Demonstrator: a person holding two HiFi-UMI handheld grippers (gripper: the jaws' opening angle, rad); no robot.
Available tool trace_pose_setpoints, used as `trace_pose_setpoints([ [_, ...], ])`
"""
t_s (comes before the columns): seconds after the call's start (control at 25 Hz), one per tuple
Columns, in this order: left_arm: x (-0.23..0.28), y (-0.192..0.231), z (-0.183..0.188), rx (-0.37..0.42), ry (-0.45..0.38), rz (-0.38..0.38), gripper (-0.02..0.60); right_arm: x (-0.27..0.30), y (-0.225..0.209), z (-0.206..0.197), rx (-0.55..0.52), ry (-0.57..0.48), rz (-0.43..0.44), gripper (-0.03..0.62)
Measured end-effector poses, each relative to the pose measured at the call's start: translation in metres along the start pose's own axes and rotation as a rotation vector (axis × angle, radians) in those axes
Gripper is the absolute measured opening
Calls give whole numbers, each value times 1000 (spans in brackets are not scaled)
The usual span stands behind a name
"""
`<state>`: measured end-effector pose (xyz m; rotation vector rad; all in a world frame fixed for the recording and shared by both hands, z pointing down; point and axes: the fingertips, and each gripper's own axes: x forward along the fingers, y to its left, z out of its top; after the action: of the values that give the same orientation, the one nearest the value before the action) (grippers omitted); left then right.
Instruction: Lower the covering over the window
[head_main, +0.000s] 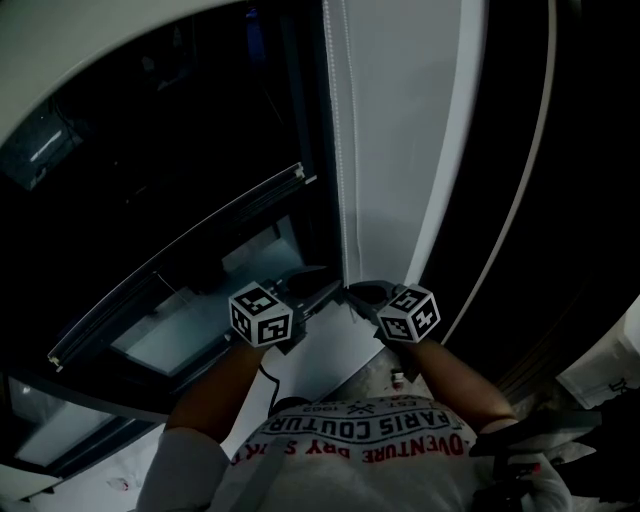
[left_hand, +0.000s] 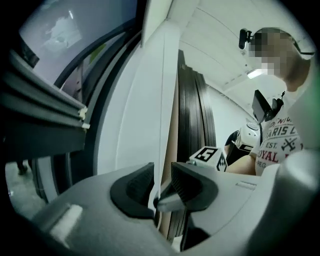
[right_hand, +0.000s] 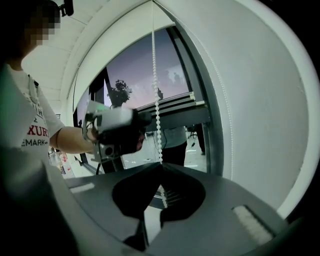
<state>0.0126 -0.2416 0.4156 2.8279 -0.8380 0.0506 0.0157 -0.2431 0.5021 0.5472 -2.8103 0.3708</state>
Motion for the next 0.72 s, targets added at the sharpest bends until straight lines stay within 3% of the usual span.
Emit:
trace_pose_setpoints([
  [0.24, 12, -5, 73, 60, -50, -23, 114, 2, 5, -1, 2, -3, 8, 3],
  [0.4, 18, -6, 98, 26, -70, -28, 112, 4, 5, 0, 4, -7, 8, 3],
  [0.56, 24, -4, 111, 59, -51, -5, 107, 7, 8, 0, 3, -7, 12, 3],
  [0.64, 24, -1, 112, 54, -42, 5, 38, 8, 8, 0, 8, -9, 13, 3],
  [0.72, 23, 0, 112, 51, -35, 5, 17, 9, 7, -1, 14, -15, 12, 3],
])
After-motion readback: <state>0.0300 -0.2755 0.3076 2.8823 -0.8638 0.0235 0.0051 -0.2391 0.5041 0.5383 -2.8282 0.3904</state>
